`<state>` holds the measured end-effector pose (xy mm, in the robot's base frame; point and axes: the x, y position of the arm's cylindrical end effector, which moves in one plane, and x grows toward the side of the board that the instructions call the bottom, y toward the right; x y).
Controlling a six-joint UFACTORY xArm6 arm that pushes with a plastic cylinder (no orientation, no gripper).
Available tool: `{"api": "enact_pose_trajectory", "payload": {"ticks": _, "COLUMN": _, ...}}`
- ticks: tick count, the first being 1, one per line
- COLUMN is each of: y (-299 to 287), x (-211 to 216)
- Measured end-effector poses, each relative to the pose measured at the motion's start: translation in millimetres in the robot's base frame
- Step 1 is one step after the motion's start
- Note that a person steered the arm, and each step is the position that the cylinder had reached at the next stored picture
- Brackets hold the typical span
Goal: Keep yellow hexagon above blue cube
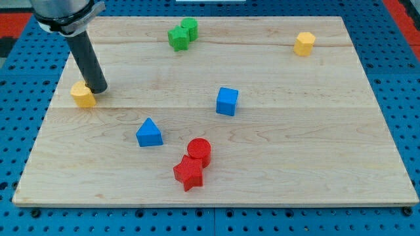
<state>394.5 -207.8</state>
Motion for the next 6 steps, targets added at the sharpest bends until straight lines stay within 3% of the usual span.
{"api": "enact_pose_trajectory", "payload": {"ticks": 1, "y": 76, "x": -35}}
{"api": "enact_pose_trajectory", "payload": {"ticks": 3, "y": 327, "x": -51}}
{"api": "enact_pose_trajectory", "payload": {"ticks": 4, "y": 458, "x": -92}}
{"api": "enact_pose_trajectory", "payload": {"ticks": 5, "y": 486, "x": -123}}
{"api": "enact_pose_trajectory", "payload": {"ticks": 6, "y": 398, "x": -119}}
